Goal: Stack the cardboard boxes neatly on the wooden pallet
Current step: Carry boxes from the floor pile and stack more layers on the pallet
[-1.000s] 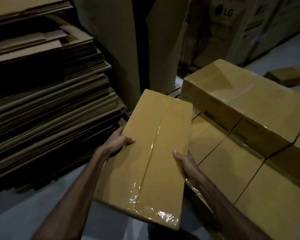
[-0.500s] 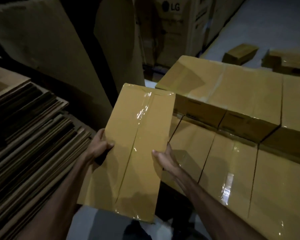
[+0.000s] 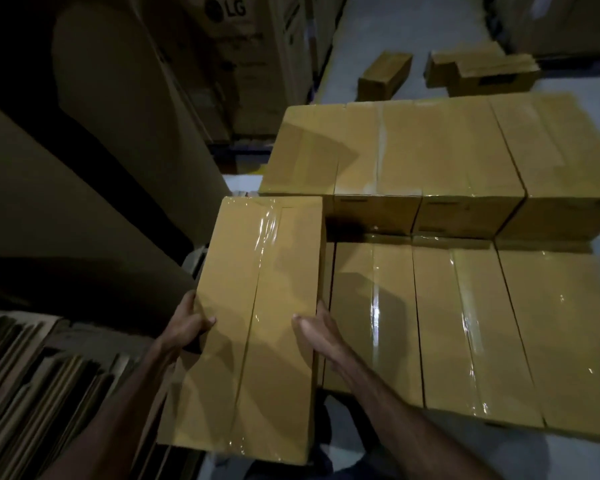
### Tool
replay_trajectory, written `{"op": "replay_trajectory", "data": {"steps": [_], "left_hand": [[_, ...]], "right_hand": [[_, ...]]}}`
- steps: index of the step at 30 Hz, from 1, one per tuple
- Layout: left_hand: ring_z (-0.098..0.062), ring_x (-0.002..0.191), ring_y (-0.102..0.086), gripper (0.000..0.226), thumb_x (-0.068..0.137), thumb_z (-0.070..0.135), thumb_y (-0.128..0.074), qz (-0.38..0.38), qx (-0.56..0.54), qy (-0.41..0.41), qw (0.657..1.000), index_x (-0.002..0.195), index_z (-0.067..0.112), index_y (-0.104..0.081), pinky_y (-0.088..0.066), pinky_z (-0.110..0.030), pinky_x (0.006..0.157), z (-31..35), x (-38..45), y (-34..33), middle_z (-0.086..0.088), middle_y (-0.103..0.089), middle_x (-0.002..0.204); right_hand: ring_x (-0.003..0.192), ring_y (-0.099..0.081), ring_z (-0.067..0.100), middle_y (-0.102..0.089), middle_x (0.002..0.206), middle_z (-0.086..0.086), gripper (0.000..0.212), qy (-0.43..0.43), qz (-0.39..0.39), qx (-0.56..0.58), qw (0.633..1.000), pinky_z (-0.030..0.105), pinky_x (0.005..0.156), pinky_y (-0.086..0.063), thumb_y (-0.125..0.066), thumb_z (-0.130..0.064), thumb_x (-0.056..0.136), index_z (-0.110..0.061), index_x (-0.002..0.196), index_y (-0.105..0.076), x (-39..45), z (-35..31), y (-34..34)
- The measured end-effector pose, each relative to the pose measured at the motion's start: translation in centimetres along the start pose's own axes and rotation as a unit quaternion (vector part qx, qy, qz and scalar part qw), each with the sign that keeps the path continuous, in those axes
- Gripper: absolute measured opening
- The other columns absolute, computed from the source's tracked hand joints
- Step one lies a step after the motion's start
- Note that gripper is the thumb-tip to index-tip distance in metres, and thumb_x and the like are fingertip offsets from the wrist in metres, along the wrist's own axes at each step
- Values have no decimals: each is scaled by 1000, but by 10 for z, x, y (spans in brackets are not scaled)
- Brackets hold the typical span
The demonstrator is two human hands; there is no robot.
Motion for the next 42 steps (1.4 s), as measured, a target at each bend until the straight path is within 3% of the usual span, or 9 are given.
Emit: {"op": "replay_trajectory", "data": {"steps": [4,8,14,17,23,26,29,31,42], "left_hand": [[-33,126,-56,72,91,1,-71,-10,25,-4,1000,154,20,-41,-53,-55,103,0,28,1,-8,-57,134],[-35,128,-54,78,90,3,-73,-20,28,9,999,157,21,-37,-51,-59,105,-5,50,-8,-9,-55,139],[-32,122,-59,98,70,31,-80,-30,10,9,999,157,26,-37,-55,-60,100,-13,71,-19,-7,-56,137],[-33,120,-59,95,73,27,-81,-27,20,6,999,157,23,-37,-53,-61,102,-10,81,-26,-7,-58,133],[-30,119,-57,87,78,21,-80,-26,37,-7,999,155,13,-38,-51,-44,92,0,105,-44,-7,-57,127],[-35,122,-59,71,91,6,-75,-33,41,-5,999,153,17,-41,-53,-49,93,-3,120,-51,-6,-59,125],[-34,120,-60,70,92,0,-73,-27,42,3,999,152,17,-42,-54,-54,100,-4,131,-59,-6,-60,124],[-33,118,-61,73,91,-1,-73,-26,33,10,999,154,18,-41,-53,-57,103,-5,137,-62,-9,-60,127],[-24,105,-63,72,92,2,-72,-35,18,29,999,155,18,-40,-57,-43,79,-8,157,-66,-7,-60,126]], "right_hand": [[137,-49,19,-50,148,-10,72,-5,1,34,999,39,114,-39,-65,-43,97,-27,159,-32,13,-3,-7],[152,-36,29,-32,168,-1,99,-17,1,36,999,54,123,-33,-65,-56,90,-26,167,-11,40,7,-8],[156,-28,32,-20,173,3,101,-25,2,30,999,52,125,-29,-66,-46,99,-22,168,3,52,-1,3],[158,-22,33,-12,175,5,99,-39,-1,39,998,52,126,-25,-64,-43,101,-21,167,6,63,3,4],[158,-21,34,-11,175,4,99,-63,9,55,996,51,127,-24,-63,-44,101,-22,167,7,85,11,9],[157,-23,34,-13,175,4,97,-61,18,47,997,48,126,-25,-61,-45,102,-21,168,6,92,13,14],[155,-29,32,-19,173,6,93,-49,29,39,998,40,121,-30,-61,-39,103,-15,167,2,98,10,21],[155,-29,32,-20,173,6,94,-50,28,31,998,42,121,-30,-62,-39,103,-16,167,2,102,8,24],[158,-23,33,-12,175,6,93,-66,19,16,997,47,126,-25,-58,-44,104,-17,168,4,117,3,20]]}}
Point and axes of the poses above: each hand's wrist, its own x-axis towards the middle knuckle, its own y-axis out of the back of the hand, z = x × y, the point moved 3 cm from there along x, towards the middle knuckle
